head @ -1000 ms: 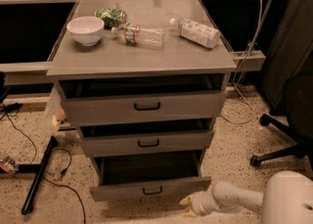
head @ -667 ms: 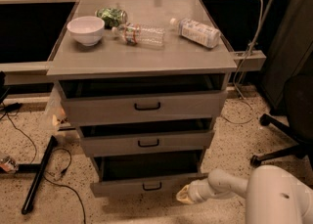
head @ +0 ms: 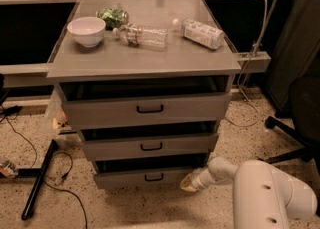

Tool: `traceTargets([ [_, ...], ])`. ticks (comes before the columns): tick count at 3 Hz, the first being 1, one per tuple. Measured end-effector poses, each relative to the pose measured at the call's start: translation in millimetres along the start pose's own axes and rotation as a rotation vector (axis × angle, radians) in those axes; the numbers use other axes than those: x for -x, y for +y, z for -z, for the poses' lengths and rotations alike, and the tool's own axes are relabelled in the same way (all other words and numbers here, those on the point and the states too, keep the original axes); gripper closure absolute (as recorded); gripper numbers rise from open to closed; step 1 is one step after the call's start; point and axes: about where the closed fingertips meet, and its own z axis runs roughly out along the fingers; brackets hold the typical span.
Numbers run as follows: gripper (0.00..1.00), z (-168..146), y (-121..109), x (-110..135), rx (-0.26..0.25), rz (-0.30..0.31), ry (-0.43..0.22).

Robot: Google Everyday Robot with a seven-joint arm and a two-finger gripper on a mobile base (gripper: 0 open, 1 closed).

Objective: Close bottom drawer

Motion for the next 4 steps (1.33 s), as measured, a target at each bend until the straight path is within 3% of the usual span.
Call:
traceTargets([
  [4,0.11,-0.1,0.1,0.0,0.0,0.0,0.0],
])
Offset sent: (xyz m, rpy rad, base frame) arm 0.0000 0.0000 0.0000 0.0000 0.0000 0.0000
